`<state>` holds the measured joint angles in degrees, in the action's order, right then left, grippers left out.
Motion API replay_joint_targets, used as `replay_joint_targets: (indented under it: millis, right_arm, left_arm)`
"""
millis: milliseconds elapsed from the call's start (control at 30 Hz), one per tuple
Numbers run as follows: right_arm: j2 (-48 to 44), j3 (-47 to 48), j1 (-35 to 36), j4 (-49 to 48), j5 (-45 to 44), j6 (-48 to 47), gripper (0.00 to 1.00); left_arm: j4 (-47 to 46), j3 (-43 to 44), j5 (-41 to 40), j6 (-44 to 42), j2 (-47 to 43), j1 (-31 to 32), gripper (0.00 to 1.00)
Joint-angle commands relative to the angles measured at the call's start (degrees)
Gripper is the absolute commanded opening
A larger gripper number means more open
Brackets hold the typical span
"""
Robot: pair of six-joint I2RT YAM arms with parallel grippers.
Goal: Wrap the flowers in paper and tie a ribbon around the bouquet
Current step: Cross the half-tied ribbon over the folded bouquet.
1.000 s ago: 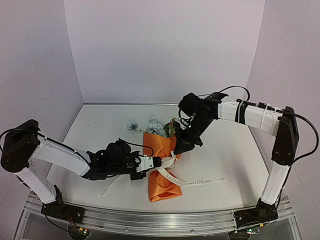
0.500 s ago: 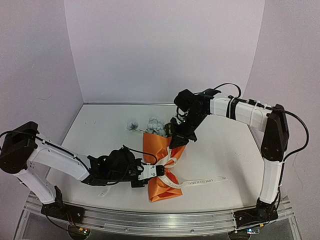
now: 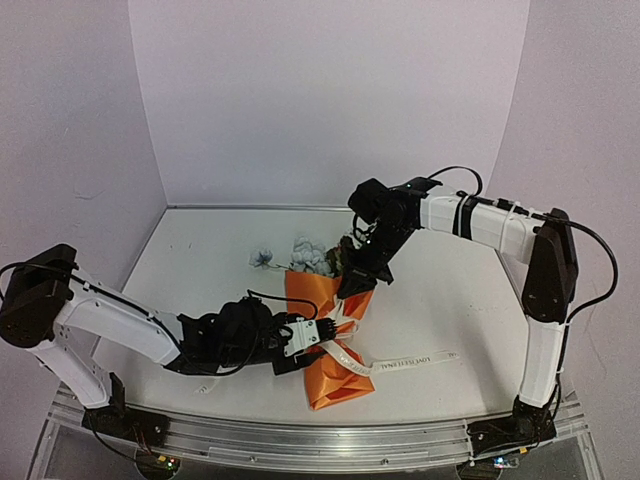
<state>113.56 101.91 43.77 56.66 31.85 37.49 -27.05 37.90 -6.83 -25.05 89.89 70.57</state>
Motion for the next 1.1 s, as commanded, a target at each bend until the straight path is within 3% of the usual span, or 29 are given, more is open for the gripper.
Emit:
replay_joint_targets:
  millis: [0,400,500,900,1067]
  right_arm:
    - [-1.8,0.7,0.3,0.4,1.2,0.4,0.00]
    - [-2.5,0.2,1.2,0.4,1.4,1.2,0.00]
    - [-3.0,0.1,1.9,0.4,1.9,1.8,0.00]
    - [-3.3,-0.5,2.9,-2.1,5.5,8.0,0.00]
    - [-3.3,-1.5,3.1,-4.4,5.7,10.4,0.00]
  left_arm:
    - [-2.8,-1.3,0.2,5.9,-6.4,0.2,0.54]
    - [-0.1,1.2,-0.8,9.1,-6.0,-1.7,0.60]
    - [1.8,4.7,2.0,11.7,-3.9,-4.1,0.56]
    - [4.8,10.6,5.8,8.7,1.5,-5.1,0.46]
    - [5.1,11.4,4.0,9.5,2.7,-5.2,0.34]
